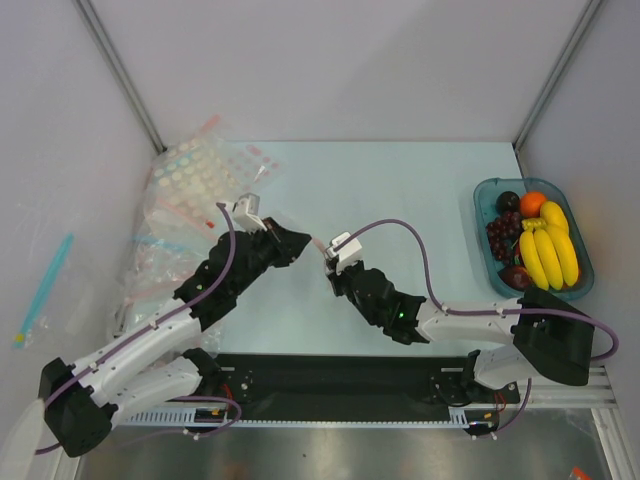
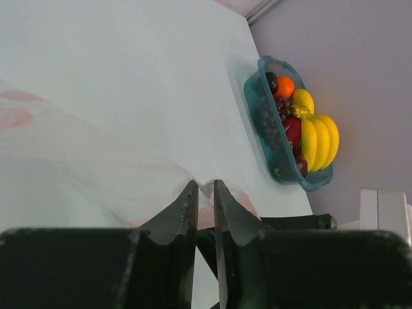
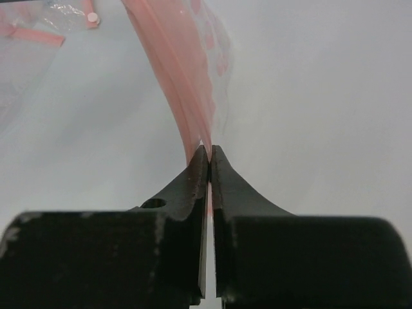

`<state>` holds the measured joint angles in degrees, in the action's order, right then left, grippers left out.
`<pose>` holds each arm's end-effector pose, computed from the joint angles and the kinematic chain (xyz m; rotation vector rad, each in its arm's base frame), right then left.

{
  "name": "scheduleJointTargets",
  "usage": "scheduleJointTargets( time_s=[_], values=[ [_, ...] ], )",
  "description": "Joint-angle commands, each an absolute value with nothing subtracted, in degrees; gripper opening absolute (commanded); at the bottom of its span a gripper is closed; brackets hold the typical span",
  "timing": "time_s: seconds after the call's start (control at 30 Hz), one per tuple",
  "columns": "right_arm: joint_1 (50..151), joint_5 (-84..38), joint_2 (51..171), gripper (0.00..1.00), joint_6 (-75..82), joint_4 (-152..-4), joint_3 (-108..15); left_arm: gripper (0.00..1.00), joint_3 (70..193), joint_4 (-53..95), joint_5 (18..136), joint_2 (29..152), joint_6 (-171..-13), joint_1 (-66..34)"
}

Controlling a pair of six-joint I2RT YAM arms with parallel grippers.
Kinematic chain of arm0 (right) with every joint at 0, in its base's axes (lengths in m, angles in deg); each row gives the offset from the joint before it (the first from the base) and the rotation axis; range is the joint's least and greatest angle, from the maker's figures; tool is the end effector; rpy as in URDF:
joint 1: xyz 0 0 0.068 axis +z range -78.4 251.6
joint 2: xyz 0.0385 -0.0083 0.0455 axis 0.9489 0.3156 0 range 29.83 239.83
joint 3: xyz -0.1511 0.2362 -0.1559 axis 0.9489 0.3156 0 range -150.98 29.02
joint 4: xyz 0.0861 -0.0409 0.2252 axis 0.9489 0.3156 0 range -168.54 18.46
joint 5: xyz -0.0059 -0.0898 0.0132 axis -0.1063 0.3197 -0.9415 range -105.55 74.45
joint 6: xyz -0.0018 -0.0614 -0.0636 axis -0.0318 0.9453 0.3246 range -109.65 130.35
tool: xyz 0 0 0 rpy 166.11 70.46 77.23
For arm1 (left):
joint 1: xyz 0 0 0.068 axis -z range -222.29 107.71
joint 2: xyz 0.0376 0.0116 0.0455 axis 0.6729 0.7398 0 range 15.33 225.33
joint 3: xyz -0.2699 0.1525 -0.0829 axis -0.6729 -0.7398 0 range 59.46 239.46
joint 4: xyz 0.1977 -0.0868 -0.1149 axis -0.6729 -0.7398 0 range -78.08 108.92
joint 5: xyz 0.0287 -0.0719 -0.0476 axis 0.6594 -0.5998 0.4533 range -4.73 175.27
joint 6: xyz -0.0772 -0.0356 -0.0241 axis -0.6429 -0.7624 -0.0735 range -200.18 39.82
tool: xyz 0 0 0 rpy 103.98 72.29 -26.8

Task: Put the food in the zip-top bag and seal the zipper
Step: Open the zipper of the food storage bag.

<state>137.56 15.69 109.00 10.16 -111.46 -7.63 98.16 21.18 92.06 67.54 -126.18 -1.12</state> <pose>0.1629 0.2648 0.2887 -0.5797 1.6288 0.3817 0.1654 -0.1323 0.3369 -0.1701 1.8684 -0.9799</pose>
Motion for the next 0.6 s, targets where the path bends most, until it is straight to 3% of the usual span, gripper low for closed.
scheduleJointTargets(
  time_s=[0.0, 0.17, 0.3, 0.57],
  values=[
    [137.87, 15.66, 107.61, 0.01, 10.17, -113.78, -8.34, 0.22, 101.82, 21.30, 93.45, 68.32, -123.26, -0.45],
    [135.59, 8.02, 105.42, 0.00, 7.02, -110.18, -9.04, 0.34, 108.66, 15.76, 92.74, 72.28, -117.63, -0.28],
    [130.41, -3.12, 102.69, 0.00, 1.40, -108.77, -7.64, 0.50, 109.64, 15.32, 94.58, 74.39, -114.82, -0.28],
    [118.11, -21.61, 100.32, 0.00, -9.51, -109.39, -5.70, 0.55, 114.03, 13.39, 98.53, 82.64, -111.21, -0.28]
  ],
)
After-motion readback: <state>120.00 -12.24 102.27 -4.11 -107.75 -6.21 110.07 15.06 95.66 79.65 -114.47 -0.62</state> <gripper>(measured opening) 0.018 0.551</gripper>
